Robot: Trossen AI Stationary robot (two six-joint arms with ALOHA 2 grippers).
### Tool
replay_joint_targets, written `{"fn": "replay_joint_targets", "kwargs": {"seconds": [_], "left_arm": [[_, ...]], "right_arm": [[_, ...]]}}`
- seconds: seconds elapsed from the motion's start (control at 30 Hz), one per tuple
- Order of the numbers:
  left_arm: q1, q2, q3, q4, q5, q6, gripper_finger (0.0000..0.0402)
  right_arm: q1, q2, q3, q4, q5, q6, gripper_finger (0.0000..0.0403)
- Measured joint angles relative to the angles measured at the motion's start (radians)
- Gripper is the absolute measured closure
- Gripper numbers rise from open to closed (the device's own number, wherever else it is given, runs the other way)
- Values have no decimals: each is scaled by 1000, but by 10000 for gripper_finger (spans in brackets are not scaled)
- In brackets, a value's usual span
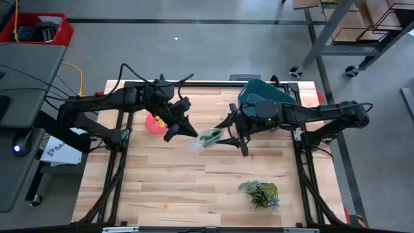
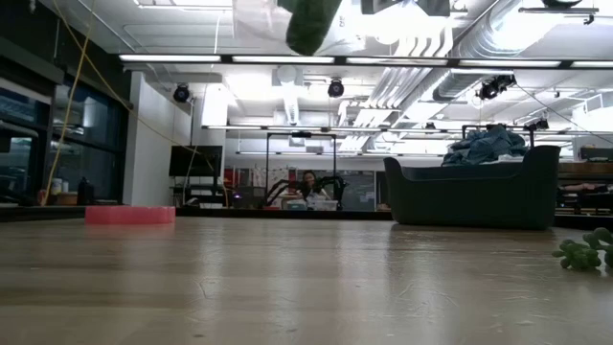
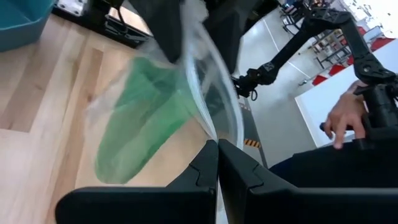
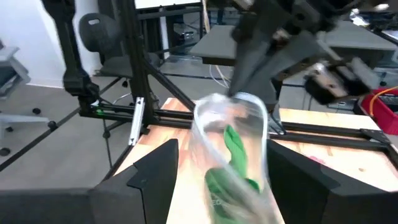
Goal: Roll bandage
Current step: Close the transparent zip bag
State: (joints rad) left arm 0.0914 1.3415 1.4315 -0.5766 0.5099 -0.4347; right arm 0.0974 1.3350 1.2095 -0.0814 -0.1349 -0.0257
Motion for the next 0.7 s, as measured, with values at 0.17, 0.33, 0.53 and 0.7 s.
{"fn": "replay_joint_targets", "kwargs": {"seconds": [0.17, 0.33, 0.53, 0.7], "left_arm": [[0, 0, 0, 0, -13, 0, 401], [0, 0, 0, 0, -21, -7, 401], [0, 0, 0, -2, -22, -7, 401], [-3, 0, 0, -20, -23, 66, 382]], "right_arm": [[23, 0, 0, 5, 18, -8, 210], [23, 0, 0, 3, 25, -8, 276], [23, 0, 0, 3, 49, -21, 364], [15, 0, 0, 1, 74, 1, 395]]}}
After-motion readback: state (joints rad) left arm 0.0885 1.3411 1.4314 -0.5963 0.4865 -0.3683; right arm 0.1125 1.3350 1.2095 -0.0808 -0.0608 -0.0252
